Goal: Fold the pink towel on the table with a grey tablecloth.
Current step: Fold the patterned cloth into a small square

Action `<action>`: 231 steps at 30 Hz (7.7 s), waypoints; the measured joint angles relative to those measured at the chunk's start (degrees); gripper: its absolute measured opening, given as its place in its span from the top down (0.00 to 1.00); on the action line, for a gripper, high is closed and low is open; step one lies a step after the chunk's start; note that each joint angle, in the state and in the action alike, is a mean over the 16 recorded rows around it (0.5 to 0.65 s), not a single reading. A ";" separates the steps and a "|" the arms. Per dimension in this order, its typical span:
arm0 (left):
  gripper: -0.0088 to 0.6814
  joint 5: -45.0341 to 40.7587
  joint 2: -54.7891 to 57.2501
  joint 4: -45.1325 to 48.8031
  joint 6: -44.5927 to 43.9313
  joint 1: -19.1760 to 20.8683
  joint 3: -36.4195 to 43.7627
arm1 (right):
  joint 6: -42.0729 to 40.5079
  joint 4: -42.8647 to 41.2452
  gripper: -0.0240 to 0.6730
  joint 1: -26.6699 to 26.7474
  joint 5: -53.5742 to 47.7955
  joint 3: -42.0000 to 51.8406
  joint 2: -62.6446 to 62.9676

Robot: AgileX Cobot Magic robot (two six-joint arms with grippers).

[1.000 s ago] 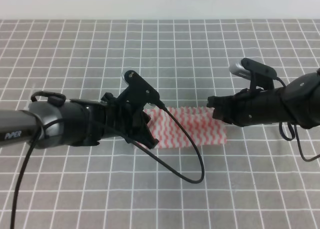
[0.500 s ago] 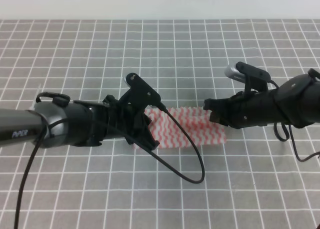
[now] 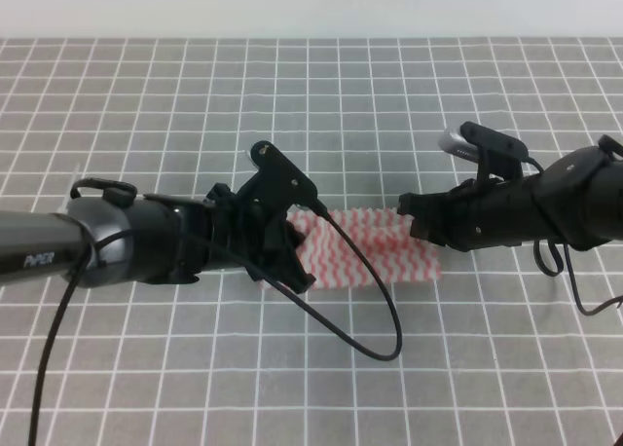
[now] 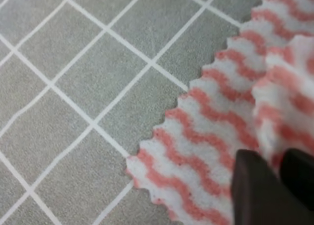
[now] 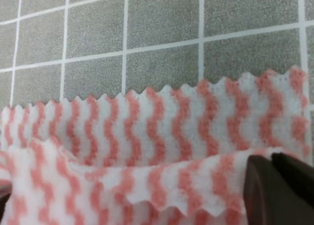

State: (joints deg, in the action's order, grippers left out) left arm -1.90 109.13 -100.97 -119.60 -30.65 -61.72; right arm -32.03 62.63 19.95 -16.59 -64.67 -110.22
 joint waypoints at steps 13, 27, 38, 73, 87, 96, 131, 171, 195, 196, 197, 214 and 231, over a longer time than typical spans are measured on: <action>0.53 5.32 -2.46 -0.09 1.86 0.04 -3.84 | 0.00 0.00 0.99 0.02 0.24 -0.01 -0.12; 0.87 0.98 -4.92 0.00 4.90 0.28 -4.39 | 0.05 0.00 0.99 -0.01 0.20 0.00 0.00; 0.86 -14.04 -2.87 1.01 8.40 7.29 -3.72 | 0.08 -0.01 0.99 0.03 -0.19 -0.03 -0.23; 0.50 -44.35 6.51 19.76 14.53 19.97 -9.29 | -0.07 -0.24 0.99 0.01 -1.12 -0.01 -0.12; 0.50 -40.06 8.07 18.50 8.53 18.29 -9.39 | -0.10 -0.36 0.99 -0.02 -0.96 0.01 0.07; 0.50 -36.70 8.77 16.52 6.94 16.70 -9.41 | -0.10 -0.46 0.99 -0.03 -0.90 0.01 0.16; 0.98 -34.84 11.04 15.60 7.20 16.50 -9.49 | -0.08 -0.62 0.99 0.00 -0.82 -0.01 0.01; 0.54 -33.88 10.69 10.77 -0.98 15.40 -10.81 | -0.05 -0.61 0.98 0.04 -0.24 -0.03 -0.11; 0.73 -35.70 12.23 17.44 2.62 15.37 -11.73 | -0.10 -0.66 0.99 -0.06 -0.29 0.01 0.21; 0.76 -35.69 12.23 17.57 2.65 15.37 -11.73 | -0.10 -0.66 0.99 -0.06 -0.29 0.01 0.21; 0.79 -35.68 12.22 17.71 2.72 15.37 -11.73 | -0.10 -0.67 0.99 -0.07 -0.29 0.01 0.25; 0.99 -34.81 8.02 20.83 6.56 15.36 -11.82 | -0.08 -0.66 0.99 -0.07 -0.27 0.00 0.16; 0.79 -34.96 8.33 23.16 15.03 15.35 -12.23 | -0.09 -0.66 0.99 -0.07 -0.30 -0.01 0.18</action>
State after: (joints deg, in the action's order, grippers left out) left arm -36.86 117.46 -77.81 -104.57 -15.31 -73.94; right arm -32.12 61.97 19.89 -16.89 -64.68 -110.04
